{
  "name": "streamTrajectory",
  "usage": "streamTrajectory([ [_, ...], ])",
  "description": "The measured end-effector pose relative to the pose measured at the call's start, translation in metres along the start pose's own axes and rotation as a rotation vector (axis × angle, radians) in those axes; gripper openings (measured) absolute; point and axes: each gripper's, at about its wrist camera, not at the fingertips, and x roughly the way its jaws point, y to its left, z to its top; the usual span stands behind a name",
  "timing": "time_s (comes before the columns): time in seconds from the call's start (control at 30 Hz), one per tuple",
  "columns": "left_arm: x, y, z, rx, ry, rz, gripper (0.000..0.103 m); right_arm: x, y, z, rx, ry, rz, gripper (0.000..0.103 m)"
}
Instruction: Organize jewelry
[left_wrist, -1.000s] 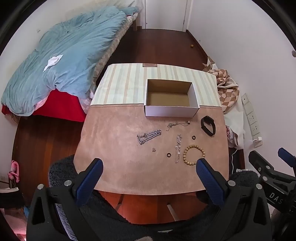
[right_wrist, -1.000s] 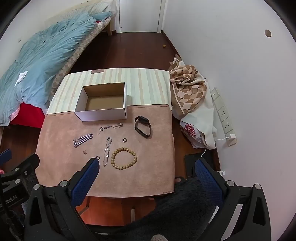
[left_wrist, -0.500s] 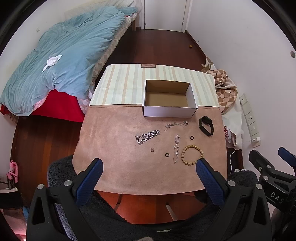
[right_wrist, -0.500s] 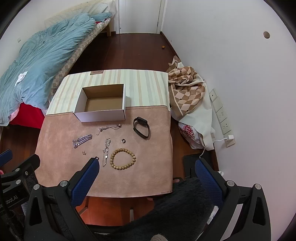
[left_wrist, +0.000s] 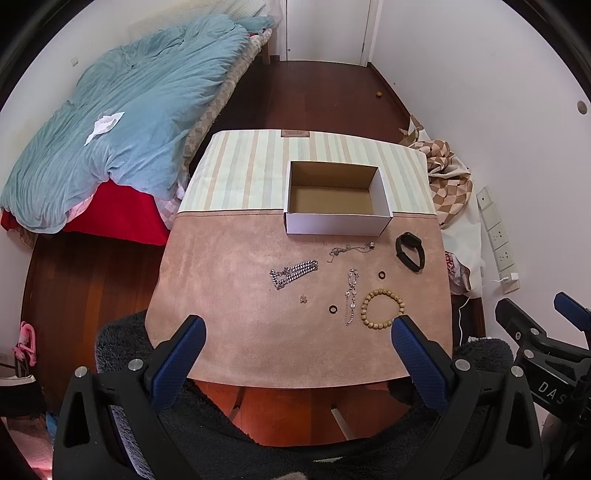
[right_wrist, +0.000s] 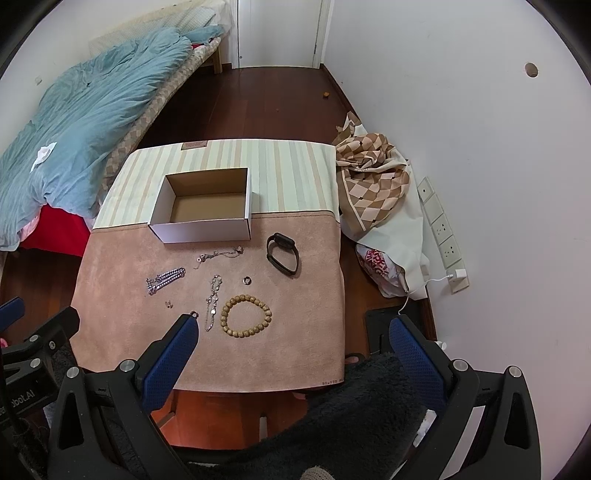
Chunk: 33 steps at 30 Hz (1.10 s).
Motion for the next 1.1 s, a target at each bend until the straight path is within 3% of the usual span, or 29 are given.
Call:
streamTrajectory([
  [1.1,-0.0015,0.0041,-0.0018,-0.001,-0.010,0.002,0.103,-0.0034,0.0036,-0.0007,-0.004,-0.005,-0.001,0.103],
])
